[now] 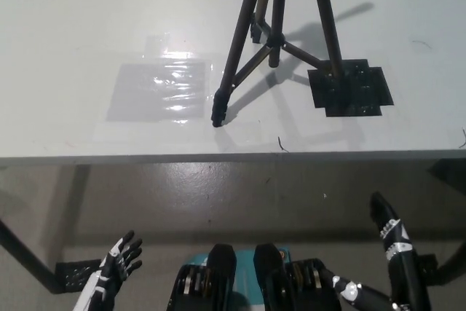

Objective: A tripod lies near the right hand side of the table and the robot grab a leg of the tripod using its right hand and put it up right.

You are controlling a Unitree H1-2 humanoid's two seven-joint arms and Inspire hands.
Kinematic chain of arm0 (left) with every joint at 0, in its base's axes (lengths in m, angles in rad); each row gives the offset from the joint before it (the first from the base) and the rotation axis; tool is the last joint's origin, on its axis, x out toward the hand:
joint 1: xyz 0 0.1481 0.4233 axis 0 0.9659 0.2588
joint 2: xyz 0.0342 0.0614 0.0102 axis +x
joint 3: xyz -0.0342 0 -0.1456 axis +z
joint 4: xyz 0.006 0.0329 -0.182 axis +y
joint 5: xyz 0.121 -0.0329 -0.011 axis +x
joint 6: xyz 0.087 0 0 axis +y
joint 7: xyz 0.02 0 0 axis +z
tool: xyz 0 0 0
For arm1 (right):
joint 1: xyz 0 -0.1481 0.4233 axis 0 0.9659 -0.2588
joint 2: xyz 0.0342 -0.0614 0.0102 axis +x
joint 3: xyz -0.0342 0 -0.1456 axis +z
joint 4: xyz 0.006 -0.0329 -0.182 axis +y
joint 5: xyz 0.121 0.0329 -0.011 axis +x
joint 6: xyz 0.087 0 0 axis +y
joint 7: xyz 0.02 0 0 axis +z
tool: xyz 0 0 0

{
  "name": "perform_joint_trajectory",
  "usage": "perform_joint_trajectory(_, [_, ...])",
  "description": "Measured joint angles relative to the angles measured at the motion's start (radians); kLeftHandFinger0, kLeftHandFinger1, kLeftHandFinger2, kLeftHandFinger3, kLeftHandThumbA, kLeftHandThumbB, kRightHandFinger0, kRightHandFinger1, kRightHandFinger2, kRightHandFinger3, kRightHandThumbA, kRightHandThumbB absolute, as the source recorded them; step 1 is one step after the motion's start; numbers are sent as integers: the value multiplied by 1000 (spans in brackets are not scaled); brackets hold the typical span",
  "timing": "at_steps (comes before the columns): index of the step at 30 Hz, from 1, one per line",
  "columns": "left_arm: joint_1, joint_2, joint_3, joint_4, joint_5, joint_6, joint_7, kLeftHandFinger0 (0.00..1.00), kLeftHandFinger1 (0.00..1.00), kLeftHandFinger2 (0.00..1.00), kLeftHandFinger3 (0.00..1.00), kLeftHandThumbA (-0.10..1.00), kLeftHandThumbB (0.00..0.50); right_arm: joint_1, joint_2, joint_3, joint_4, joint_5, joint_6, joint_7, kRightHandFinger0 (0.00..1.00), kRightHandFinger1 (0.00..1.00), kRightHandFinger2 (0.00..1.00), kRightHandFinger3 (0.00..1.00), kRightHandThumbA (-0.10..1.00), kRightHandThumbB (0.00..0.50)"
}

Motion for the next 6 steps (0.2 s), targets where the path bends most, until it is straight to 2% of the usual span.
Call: perform_joint_trajectory(6, [-9, 0, 0, 0, -8, -4, 0, 1000, 1000, 1000, 1000, 1000, 206, -6, 16, -2, 65, 31, -7, 19, 1000, 1000, 1000, 1000, 1000, 324])
